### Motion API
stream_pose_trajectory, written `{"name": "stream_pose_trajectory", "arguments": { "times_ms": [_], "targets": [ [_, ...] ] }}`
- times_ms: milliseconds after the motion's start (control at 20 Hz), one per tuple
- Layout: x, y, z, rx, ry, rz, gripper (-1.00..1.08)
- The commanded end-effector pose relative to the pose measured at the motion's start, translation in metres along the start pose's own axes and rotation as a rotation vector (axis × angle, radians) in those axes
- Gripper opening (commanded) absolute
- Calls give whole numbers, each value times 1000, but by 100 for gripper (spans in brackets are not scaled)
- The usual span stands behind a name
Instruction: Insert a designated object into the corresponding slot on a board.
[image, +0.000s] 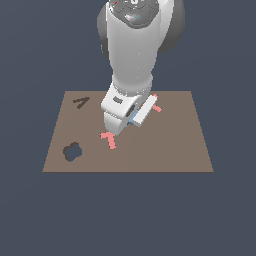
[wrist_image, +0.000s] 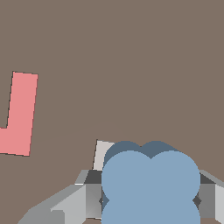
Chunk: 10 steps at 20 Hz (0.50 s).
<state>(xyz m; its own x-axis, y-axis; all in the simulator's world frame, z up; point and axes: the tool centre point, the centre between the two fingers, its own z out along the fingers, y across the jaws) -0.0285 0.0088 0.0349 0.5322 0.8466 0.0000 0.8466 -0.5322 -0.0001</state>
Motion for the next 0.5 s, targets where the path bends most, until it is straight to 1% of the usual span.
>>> {"name": "stream_pose_trajectory", "arguments": {
  "times_ms": [0, 450],
  "targets": [
    [-12, 7, -1, -1, 0, -77, -100],
    [-51, 42, -2, -1, 0, -341, -100]
  ]
}}
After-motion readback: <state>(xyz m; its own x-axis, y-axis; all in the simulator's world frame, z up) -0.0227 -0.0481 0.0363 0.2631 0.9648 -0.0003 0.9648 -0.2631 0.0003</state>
